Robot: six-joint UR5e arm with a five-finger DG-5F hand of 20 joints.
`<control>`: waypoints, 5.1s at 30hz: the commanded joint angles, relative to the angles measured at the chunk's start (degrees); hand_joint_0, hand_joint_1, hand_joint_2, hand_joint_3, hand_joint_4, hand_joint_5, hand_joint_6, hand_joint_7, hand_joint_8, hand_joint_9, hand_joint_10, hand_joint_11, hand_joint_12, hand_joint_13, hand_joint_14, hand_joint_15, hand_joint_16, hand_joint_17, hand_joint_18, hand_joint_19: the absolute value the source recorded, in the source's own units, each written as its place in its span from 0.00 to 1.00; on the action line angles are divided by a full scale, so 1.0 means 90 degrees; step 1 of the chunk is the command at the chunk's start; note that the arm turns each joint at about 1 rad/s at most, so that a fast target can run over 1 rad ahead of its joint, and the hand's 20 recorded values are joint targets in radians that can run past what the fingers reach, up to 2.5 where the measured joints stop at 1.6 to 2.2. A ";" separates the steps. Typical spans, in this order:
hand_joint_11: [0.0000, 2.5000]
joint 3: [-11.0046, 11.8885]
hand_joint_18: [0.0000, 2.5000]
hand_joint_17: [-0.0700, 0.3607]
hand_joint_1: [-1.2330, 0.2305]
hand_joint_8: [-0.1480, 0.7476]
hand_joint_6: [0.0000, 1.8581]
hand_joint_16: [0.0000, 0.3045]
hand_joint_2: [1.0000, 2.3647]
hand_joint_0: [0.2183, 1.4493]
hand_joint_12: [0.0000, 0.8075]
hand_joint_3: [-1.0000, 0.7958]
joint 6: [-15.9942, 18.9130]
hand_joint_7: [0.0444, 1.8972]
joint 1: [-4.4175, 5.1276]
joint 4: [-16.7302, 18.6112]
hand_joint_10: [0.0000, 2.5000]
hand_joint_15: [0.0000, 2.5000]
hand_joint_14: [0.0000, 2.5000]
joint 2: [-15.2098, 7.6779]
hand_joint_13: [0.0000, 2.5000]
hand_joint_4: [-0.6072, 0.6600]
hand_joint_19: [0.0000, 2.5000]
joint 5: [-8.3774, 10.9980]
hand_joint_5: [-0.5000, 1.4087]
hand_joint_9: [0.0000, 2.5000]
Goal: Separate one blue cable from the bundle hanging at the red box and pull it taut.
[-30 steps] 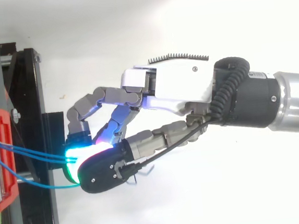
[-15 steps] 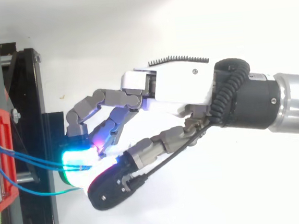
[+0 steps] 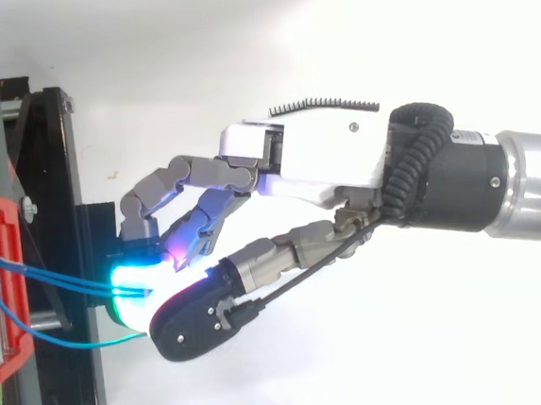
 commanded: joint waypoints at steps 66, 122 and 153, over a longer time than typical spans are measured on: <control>0.34 -0.0010 0.31 0.41 0.34 0.54 0.45 0.15 0.00 0.36 0.48 0.28 0.0003 0.59 0.0068 0.0002 0.01 0.21 0.01 0.0000 0.31 0.66 0.26 0.0111 0.16 0.36; 0.35 -0.0020 0.33 0.41 0.44 0.54 0.43 0.16 0.01 0.34 0.49 0.33 0.0003 0.57 0.0127 0.0002 0.01 0.22 0.01 0.0000 0.33 0.63 0.28 0.0208 0.16 0.40; 0.35 -0.0029 0.32 0.42 0.54 0.53 0.44 0.16 0.00 0.33 0.49 0.28 0.0003 0.53 0.0166 -0.0008 0.01 0.22 0.01 0.0000 0.32 0.63 0.27 0.0228 0.14 0.38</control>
